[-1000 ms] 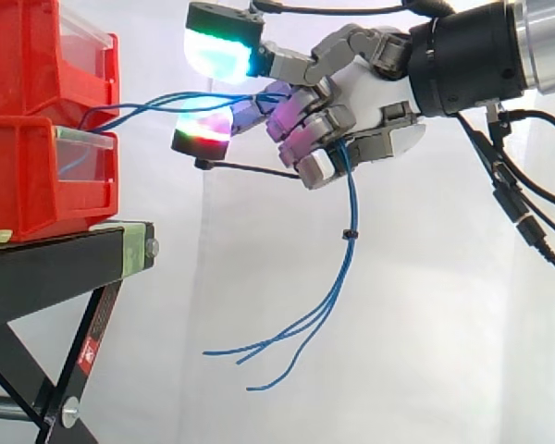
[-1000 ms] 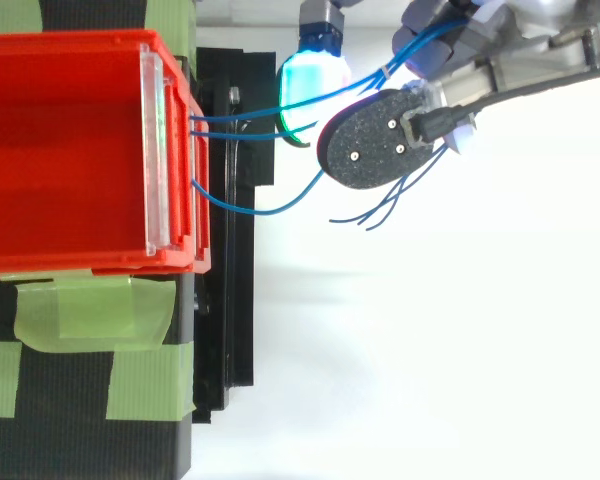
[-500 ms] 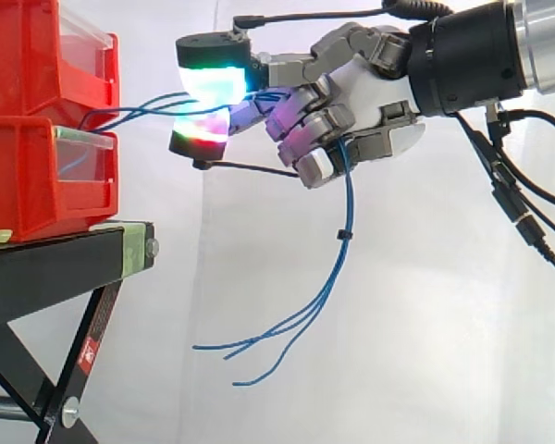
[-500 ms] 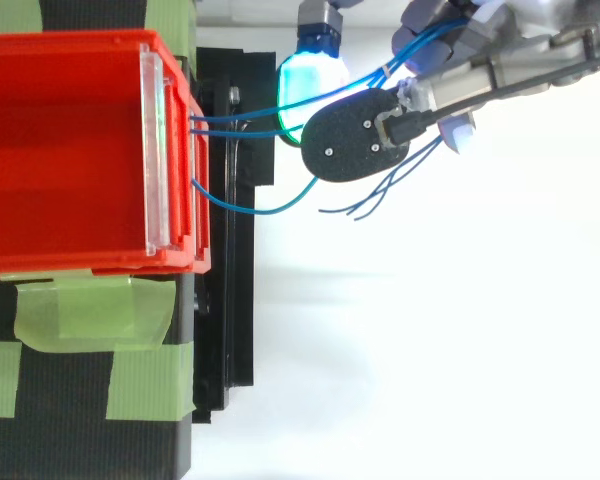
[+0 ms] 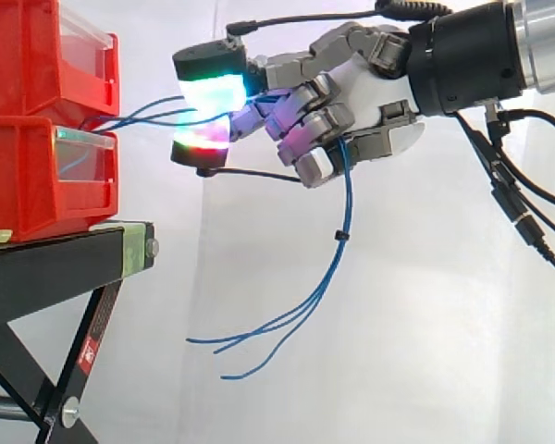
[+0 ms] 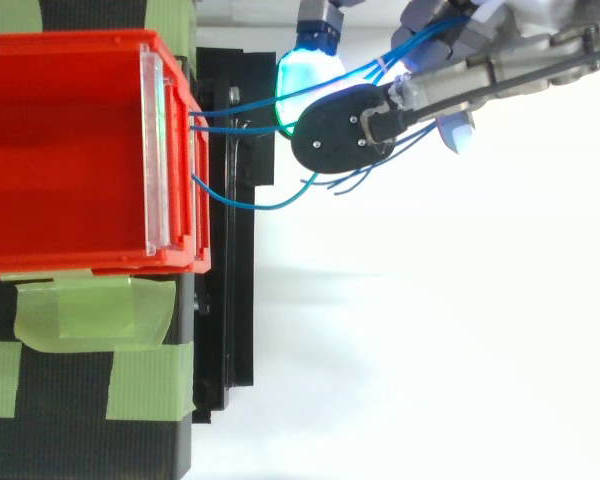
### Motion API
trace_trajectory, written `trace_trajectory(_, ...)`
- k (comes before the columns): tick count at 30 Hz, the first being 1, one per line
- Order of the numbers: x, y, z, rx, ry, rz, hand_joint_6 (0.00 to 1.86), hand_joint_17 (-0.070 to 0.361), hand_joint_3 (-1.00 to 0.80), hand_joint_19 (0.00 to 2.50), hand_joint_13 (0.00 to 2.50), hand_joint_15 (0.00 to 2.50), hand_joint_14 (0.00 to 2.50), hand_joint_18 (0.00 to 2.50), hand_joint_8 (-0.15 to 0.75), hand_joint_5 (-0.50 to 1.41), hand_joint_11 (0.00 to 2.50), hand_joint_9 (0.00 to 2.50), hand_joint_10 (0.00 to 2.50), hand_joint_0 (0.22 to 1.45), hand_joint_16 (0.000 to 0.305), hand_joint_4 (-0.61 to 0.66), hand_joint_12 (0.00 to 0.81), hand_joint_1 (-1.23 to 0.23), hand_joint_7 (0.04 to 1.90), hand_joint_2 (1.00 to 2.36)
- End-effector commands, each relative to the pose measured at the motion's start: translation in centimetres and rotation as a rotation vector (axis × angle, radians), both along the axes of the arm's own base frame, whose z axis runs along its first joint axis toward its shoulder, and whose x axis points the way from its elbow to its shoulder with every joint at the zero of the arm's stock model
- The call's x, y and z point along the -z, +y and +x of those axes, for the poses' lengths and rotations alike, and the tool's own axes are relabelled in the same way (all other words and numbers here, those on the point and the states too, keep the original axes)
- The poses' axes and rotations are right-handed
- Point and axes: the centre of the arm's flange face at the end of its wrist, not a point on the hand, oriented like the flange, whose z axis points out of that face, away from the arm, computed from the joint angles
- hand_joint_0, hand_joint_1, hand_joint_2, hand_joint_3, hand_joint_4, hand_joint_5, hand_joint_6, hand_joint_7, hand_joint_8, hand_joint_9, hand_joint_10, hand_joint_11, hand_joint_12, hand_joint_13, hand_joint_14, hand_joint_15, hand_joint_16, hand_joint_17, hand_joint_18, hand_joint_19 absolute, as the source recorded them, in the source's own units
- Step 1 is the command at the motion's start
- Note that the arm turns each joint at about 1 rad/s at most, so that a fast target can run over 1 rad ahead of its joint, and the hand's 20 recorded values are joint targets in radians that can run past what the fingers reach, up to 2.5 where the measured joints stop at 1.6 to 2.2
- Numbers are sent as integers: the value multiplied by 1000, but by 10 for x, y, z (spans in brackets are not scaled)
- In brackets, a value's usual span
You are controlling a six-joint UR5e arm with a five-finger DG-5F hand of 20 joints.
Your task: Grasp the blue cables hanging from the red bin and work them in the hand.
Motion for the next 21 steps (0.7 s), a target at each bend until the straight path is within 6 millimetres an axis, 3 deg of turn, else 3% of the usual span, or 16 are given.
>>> trace_trajectory(1, 0, 0, 0, 0, 0, 0, 357, 158, -607, 590, 2101, 2003, 2500, 2500, 649, 170, 2500, 1839, 2500, 873, 210, 260, 730, -610, 1297, 1015)
trace_trajectory(3, 0, 0, 0, 1, -2, 0, 364, 158, -741, 590, 2101, 2003, 2500, 2500, 649, 176, 2500, 1839, 2500, 842, 210, 268, 730, -574, 1293, 1011)
trace_trajectory(7, -1, 0, 1, 0, -8, 1, 407, 158, -797, 590, 2101, 2003, 2500, 2500, 649, 179, 2500, 1839, 2500, 845, 210, 274, 730, -560, 1282, 1009)
trace_trajectory(16, -1, 0, 1, 0, -8, 1, 401, 158, -524, 590, 2101, 2003, 2500, 2500, 649, 186, 2500, 1839, 2500, 944, 210, 265, 730, -587, 1265, 1019)
trace_trajectory(21, 0, 0, 1, 0, -8, 1, 333, 158, -491, 590, 2101, 2003, 2500, 2500, 649, 195, 2500, 1839, 2500, 952, 210, 264, 730, -605, 1287, 1020)
